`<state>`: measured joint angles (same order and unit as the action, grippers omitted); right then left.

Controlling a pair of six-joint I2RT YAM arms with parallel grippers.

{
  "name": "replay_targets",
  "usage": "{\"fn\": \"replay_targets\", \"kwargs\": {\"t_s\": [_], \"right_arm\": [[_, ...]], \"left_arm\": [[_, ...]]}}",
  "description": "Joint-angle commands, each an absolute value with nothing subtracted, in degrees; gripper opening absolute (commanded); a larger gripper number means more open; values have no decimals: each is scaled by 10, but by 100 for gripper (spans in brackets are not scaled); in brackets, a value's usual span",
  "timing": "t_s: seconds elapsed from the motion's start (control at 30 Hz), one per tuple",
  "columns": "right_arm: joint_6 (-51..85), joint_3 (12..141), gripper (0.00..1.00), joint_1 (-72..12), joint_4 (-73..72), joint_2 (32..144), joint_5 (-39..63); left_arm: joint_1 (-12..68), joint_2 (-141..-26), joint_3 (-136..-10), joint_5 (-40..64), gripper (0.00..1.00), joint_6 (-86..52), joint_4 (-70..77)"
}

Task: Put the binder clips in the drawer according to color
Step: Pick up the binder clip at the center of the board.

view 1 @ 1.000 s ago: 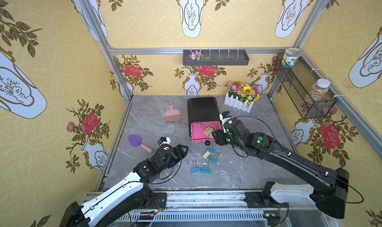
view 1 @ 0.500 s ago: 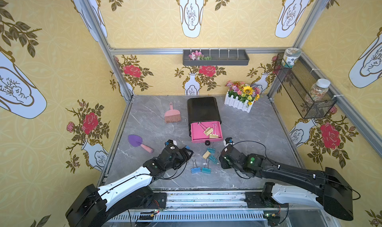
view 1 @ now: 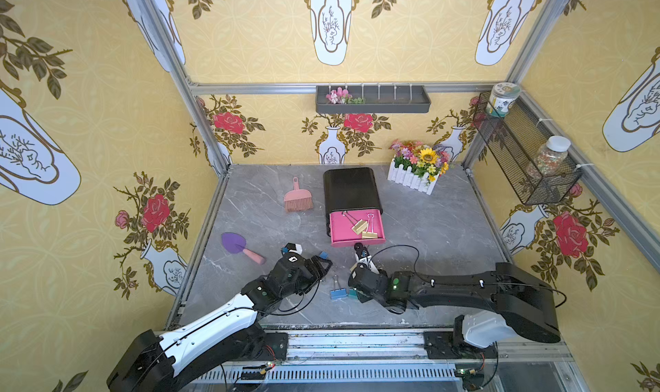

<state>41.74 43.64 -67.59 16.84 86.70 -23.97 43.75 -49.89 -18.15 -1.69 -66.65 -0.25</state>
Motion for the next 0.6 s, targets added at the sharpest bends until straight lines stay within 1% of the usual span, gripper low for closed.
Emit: {"fn": "replay_targets", "kwargs": {"t_s": [0.0, 0.3, 0.4, 0.57], "right_arm": [[414, 454, 57, -678, 206, 887, -280], [402, 471, 59, -669, 218, 910, -298], [398, 462, 58, -660, 203, 912, -288], [394, 453, 53, -646, 180, 917, -275]], "left_arm": [[437, -495, -182, -22, 76, -668, -14], [437, -483, -177, -30, 76, -674, -16], [437, -483, -179, -30, 77, -675, -16], [437, -486, -182, -30, 77, -673, -17]]}}
